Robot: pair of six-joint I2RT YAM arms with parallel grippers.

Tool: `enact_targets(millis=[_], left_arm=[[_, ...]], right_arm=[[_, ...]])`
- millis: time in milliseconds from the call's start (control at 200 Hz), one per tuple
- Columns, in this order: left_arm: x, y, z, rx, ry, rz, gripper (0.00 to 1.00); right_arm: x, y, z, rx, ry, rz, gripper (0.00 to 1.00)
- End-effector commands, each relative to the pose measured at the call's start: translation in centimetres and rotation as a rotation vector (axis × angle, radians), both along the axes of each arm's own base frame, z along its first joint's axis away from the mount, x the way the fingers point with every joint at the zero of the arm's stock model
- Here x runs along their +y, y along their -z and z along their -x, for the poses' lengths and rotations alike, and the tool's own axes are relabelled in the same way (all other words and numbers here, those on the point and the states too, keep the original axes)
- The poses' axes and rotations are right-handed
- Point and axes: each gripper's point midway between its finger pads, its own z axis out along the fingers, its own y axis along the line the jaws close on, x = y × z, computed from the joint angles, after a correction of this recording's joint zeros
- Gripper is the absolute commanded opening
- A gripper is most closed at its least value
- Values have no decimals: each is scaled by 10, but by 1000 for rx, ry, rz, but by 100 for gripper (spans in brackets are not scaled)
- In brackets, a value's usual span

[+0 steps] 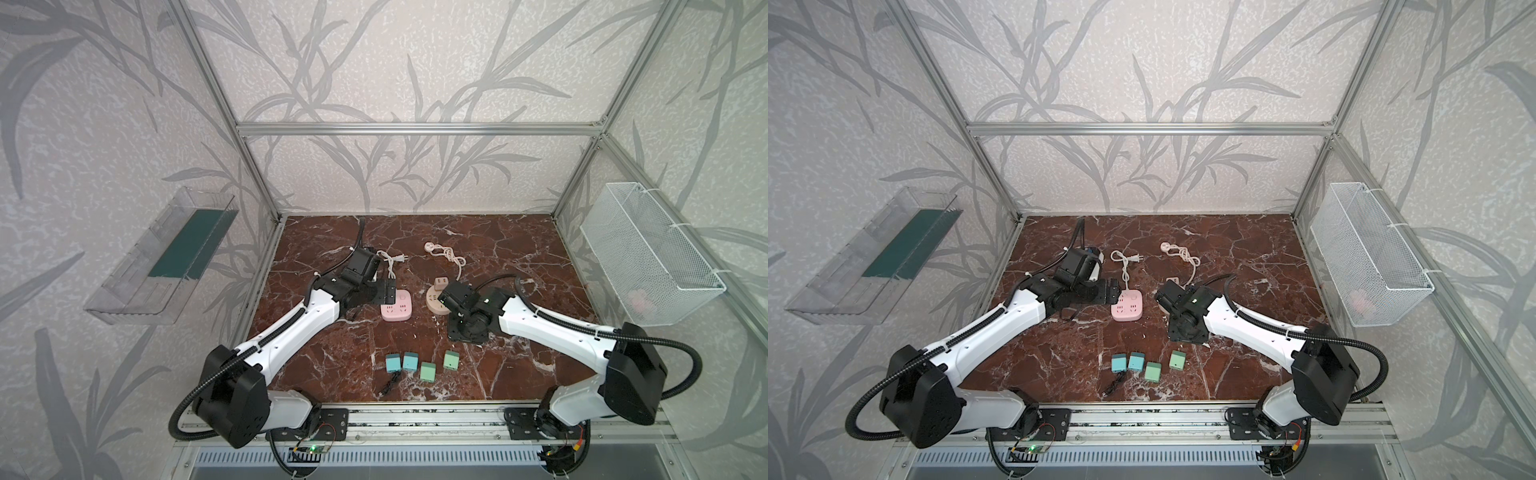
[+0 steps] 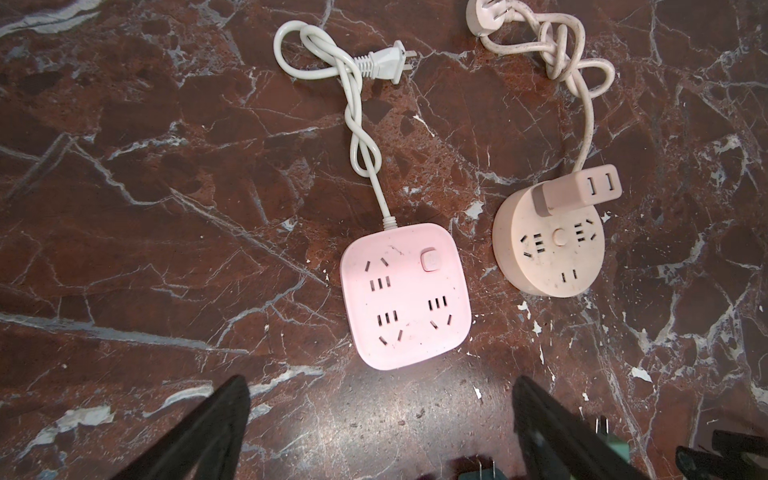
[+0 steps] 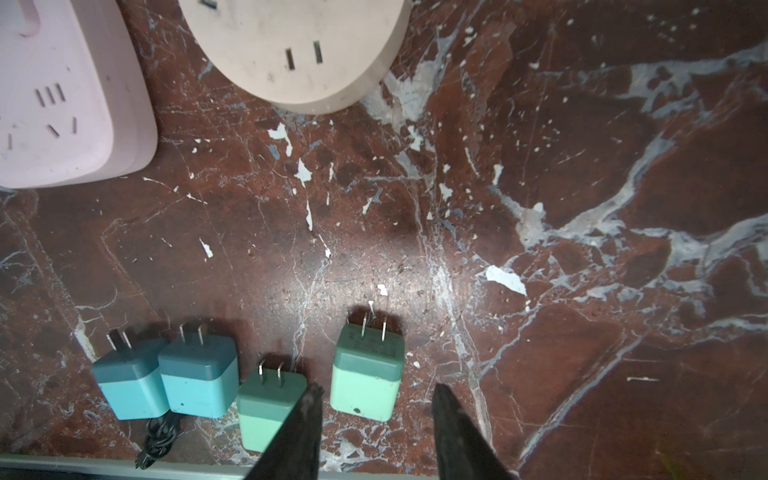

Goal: Insert the plug
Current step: 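Move the right gripper over the green chargers nearest the robot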

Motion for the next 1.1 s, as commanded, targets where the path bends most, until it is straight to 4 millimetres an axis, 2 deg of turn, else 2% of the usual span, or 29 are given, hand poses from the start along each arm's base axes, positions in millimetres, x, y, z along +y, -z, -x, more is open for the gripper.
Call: enact_targets(millis=[0, 120, 295, 515, 625, 710, 1095], left_arm=[[-4, -8, -3, -8, 1, 17, 97], [-3, -6, -3, -7, -2, 11, 97], [-1, -4, -2, -6, -4, 7, 97], [-2, -2, -1, -2, -4, 9, 97], [-2, -1, -1, 0, -4, 8, 97], [-2, -1, -2, 1, -2, 9, 97], [-2, 0, -1, 2, -2, 8, 97]], right_arm=[[7, 7, 9, 51, -47, -9, 45], [13, 15, 13, 100, -81, -2, 50], [19, 24, 20, 149, -110, -3, 63], [20, 35, 28, 197, -122, 4, 63], [18, 38, 31, 214, -123, 12, 56], [17, 42, 33, 222, -125, 15, 54], [17, 53, 42, 273, -140, 24, 57]])
